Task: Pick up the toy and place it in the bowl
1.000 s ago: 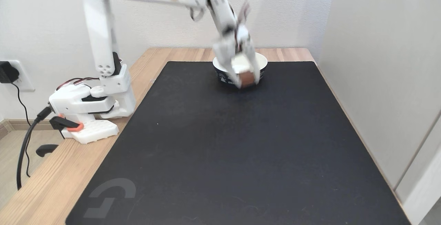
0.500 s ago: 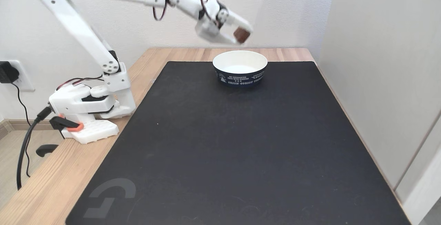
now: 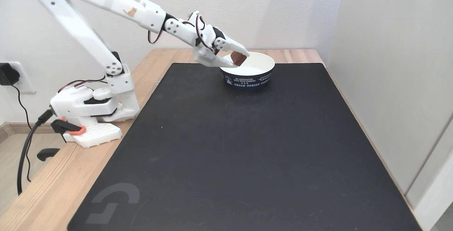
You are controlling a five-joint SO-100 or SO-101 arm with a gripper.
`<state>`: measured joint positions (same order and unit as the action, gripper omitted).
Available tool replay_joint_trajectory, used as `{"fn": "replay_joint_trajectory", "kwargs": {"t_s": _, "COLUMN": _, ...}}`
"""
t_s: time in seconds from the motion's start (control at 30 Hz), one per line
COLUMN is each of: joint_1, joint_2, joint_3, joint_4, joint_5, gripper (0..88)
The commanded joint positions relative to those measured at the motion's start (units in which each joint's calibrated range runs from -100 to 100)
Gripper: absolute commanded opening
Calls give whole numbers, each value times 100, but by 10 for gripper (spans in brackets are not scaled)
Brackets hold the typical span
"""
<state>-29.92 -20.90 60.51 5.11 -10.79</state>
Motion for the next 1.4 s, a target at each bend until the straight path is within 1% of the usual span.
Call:
{"fn": "replay_joint_trajectory", "kwargs": {"t_s": 0.0, "joint_1": -107, "joint_2": 85, "joint_3": 19, "joint_4": -45, "joint_5": -127, "gripper": 324}}
{"fn": "replay_joint_trajectory", "kwargs": {"t_s": 0.03, "joint_1": -140, "joint_2": 85, "joint_3": 28, "joint_4": -28, "joint_5": -127, "gripper": 377}}
{"fn": "replay_joint_trajectory", "kwargs": {"t_s": 0.07, "joint_1": -191, "joint_2": 85, "joint_3": 37, "joint_4": -28, "joint_5": -127, "gripper": 377}}
{"fn": "replay_joint_trajectory", "kwargs": {"t_s": 0.17, "joint_1": -191, "joint_2": 85, "joint_3": 19, "joint_4": -45, "joint_5": -127, "gripper": 335}}
{"fn": "replay_joint_trajectory", "kwargs": {"t_s": 0.3, "joint_1": -191, "joint_2": 27, "joint_3": 19, "joint_4": -79, "joint_5": -127, "gripper": 324}}
{"fn": "replay_joint_trajectory", "kwargs": {"t_s": 0.33, "joint_1": -191, "joint_2": -15, "joint_3": 10, "joint_4": -87, "joint_5": -127, "gripper": 308}}
{"fn": "replay_joint_trajectory", "kwargs": {"t_s": 0.37, "joint_1": -174, "joint_2": -40, "joint_3": -116, "joint_4": -113, "joint_5": -127, "gripper": 237}}
{"fn": "replay_joint_trajectory", "kwargs": {"t_s": 0.5, "joint_1": 35, "joint_2": -690, "joint_3": -251, "joint_4": -104, "joint_5": -127, "gripper": 6}}
{"fn": "replay_joint_trajectory", "kwargs": {"t_s": 0.53, "joint_1": 219, "joint_2": -1199, "joint_3": -89, "joint_4": 48, "joint_5": -85, "gripper": 37}}
{"fn": "replay_joint_trajectory", "kwargs": {"t_s": 0.67, "joint_1": 913, "joint_2": -2399, "joint_3": 542, "joint_4": 446, "joint_5": -80, "gripper": 22}}
{"fn": "replay_joint_trajectory", "kwargs": {"t_s": 0.7, "joint_1": 1298, "joint_2": -3033, "joint_3": 975, "joint_4": 641, "joint_5": -75, "gripper": 22}}
{"fn": "replay_joint_trajectory", "kwargs": {"t_s": 0.87, "joint_1": 2277, "joint_2": -4734, "joint_3": 2381, "joint_4": 1327, "joint_5": -70, "gripper": 22}}
{"fn": "replay_joint_trajectory", "kwargs": {"t_s": 0.97, "joint_1": 2561, "joint_2": -5501, "joint_3": 2976, "joint_4": 1716, "joint_5": -59, "gripper": 22}}
{"fn": "replay_joint_trajectory", "kwargs": {"t_s": 1.0, "joint_1": 2662, "joint_2": -5959, "joint_3": 3291, "joint_4": 1953, "joint_5": 76, "gripper": 22}}
{"fn": "replay_joint_trajectory", "kwargs": {"t_s": 1.13, "joint_1": 2695, "joint_2": -6618, "joint_3": 3634, "joint_4": 2487, "joint_5": 437, "gripper": 22}}
{"fn": "replay_joint_trajectory", "kwargs": {"t_s": 1.17, "joint_1": 2804, "joint_2": -6826, "joint_3": 3778, "joint_4": 2842, "joint_5": 583, "gripper": 22}}
{"fn": "replay_joint_trajectory", "kwargs": {"t_s": 1.3, "joint_1": 2879, "joint_2": -7168, "joint_3": 3949, "joint_4": 3444, "joint_5": 771, "gripper": 22}}
{"fn": "replay_joint_trajectory", "kwargs": {"t_s": 1.37, "joint_1": 2862, "joint_2": -7377, "joint_3": 3931, "joint_4": 3748, "joint_5": 791, "gripper": 22}}
